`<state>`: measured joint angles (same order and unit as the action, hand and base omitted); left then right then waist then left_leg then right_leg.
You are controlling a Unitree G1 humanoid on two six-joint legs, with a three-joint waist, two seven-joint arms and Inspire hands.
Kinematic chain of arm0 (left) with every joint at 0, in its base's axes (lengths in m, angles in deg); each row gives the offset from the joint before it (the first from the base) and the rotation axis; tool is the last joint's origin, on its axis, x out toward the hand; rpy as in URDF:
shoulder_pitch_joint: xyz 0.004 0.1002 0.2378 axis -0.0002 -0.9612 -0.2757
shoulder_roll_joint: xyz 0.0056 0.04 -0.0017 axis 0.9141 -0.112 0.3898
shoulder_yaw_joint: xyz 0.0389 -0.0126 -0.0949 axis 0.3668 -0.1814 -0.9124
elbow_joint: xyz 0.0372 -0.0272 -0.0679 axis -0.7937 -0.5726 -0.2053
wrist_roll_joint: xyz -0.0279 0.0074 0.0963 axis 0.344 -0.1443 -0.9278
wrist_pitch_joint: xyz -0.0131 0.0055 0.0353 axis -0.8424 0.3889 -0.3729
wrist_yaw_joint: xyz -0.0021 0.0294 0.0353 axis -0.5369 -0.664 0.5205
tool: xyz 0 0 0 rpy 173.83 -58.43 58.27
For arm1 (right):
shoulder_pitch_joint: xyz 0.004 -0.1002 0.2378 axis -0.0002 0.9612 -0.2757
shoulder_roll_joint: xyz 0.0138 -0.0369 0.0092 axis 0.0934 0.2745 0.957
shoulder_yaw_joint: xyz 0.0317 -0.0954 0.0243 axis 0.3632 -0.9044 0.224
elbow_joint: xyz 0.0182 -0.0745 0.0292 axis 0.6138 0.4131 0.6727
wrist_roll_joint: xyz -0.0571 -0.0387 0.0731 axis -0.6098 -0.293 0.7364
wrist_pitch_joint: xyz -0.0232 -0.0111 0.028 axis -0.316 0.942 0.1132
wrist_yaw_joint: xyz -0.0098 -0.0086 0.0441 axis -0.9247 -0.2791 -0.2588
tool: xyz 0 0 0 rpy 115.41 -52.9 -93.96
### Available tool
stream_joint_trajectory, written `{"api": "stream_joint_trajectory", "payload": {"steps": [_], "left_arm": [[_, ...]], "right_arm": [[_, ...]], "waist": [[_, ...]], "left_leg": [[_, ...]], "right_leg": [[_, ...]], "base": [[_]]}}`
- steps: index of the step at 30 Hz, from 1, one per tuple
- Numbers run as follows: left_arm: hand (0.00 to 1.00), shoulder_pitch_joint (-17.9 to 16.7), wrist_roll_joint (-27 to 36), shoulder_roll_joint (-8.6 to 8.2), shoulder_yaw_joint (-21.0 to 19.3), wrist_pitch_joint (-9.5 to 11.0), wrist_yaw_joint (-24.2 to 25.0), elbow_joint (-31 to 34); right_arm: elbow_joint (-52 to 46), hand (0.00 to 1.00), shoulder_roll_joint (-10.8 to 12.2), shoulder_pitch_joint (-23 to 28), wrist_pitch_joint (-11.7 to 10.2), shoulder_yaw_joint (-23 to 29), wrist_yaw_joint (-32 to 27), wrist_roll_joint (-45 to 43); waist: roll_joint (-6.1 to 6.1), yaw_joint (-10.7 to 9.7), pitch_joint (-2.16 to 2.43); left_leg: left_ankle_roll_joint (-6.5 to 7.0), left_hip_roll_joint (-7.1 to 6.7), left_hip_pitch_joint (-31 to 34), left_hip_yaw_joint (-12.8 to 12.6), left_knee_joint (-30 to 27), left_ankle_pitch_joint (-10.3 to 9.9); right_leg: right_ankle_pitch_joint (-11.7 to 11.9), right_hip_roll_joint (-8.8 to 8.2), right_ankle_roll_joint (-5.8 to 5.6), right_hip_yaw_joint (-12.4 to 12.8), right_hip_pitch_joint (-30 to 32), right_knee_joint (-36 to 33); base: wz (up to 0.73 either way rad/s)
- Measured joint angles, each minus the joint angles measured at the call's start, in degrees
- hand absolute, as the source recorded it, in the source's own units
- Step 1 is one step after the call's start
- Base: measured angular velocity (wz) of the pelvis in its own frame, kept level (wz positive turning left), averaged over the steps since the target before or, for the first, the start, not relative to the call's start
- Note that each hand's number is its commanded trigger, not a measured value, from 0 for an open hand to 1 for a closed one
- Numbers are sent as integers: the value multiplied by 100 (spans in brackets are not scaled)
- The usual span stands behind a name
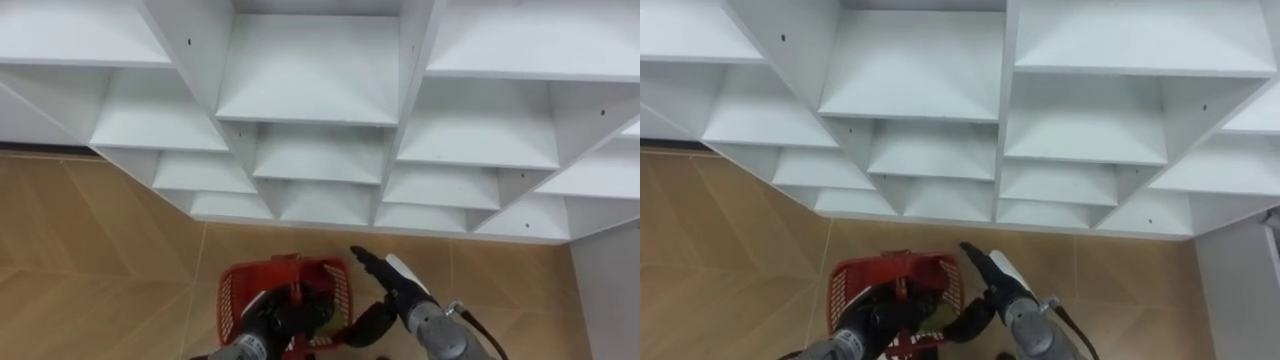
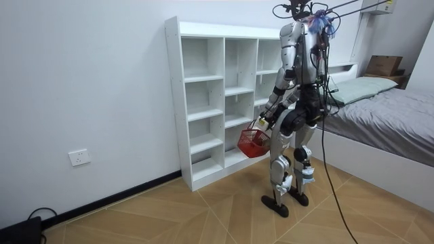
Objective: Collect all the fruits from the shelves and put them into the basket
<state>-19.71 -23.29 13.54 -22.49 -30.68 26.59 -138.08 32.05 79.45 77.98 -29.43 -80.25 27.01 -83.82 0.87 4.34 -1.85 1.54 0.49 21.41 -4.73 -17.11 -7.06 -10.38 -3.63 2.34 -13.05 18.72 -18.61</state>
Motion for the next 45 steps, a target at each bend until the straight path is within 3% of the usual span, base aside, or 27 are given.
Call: {"api": "stream_joint_trajectory", "payload": {"steps": [6, 9, 13, 18, 19, 22, 26, 34, 39, 40, 45], "left_arm": [[100, 43, -578, 140, -288, 74, -161, -346], [100, -58, -661, 298, -368, 81, -286, -377], [100, -229, -1014, 377, -708, 82, -398, -578], [100, -615, -1908, 372, -964, 87, -502, -616], [100, -744, -2108, 374, -1022, 92, -507, -610], [100, -1000, -2439, 371, -1288, 109, -498, -611], [100, -1306, -2736, 387, -1593, 116, -507, -608], [100, -1475, -2867, 392, -2018, 119, -511, -608], [100, -1511, -3018, 396, -2155, 121, -514, -642], [100, -1525, -3117, 391, -2236, 121, -509, -672], [100, -1565, -3266, 390, -2499, 118, -517, -723]], "right_arm": [[264, 0, -156, 160, -163, -8, -7, 127], [258, 0, -284, 302, -179, 32, -22, 241], [282, 0, -410, 556, -208, 236, -104, 342], [495, 0, -432, 994, -330, 582, -248, 591], [500, 0, -435, 1144, -337, 664, -250, 626], [673, 0, -414, 1350, -407, 916, -254, 721], [737, 0, -438, 1656, -429, 1318, -306, 947], [1076, 0, -427, 1875, -537, 1630, -244, 985], [1510, 0, -423, 1843, -582, 1717, -228, 1210], [1663, 0, -401, 1807, -582, 1795, -198, 1273], [2140, 0, -398, 1670, -572, 1887, -4, 1622]], "waist": [[-31, 12, -20], [-58, 4, -14], [-65, -91, 18], [-57, -102, 109], [-70, -95, 148], [-99, -145, 170], [-106, -237, 173], [-187, -282, 161], [-228, -265, 151], [-247, -258, 116], [-241, -246, 138]], "left_leg": [[-6, -12, -316, -2, 55, -6], [-11, -24, -477, 12, 180, -12], [-22, -21, -723, 15, 230, -21], [-38, -37, -1210, 3, 407, -73], [-44, -45, -1333, 0, 457, -86], [-61, -48, -1638, 11, 560, -100], [-79, -85, -2072, 18, 605, -185], [-93, -84, -2414, 21, 649, -292], [-89, -93, -2483, 22, 655, -310], [-91, -93, -2515, 22, 660, -324], [-94, -94, -2520, 20, 693, -335]], "right_leg": [[-12, -4, -13, -29, -336, 111], [-34, 6, -28, 12, -431, 120], [-10, 53, -44, 15, -759, 317], [-12, 63, -71, -50, -1279, 519], [-35, 65, -79, -34, -1394, 552], [-40, 84, -84, -27, -1689, 708], [-77, 108, -114, -29, -2152, 885], [-147, 127, -132, 54, -2468, 895], [-158, 117, -142, 48, -2540, 895], [-161, 121, -145, 52, -2573, 908], [-161, 138, -149, 89, -2582, 995]], "base": [[1], [0], [2], [0], [-3], [-1], [2], [-3], [0], [0], [0]]}}
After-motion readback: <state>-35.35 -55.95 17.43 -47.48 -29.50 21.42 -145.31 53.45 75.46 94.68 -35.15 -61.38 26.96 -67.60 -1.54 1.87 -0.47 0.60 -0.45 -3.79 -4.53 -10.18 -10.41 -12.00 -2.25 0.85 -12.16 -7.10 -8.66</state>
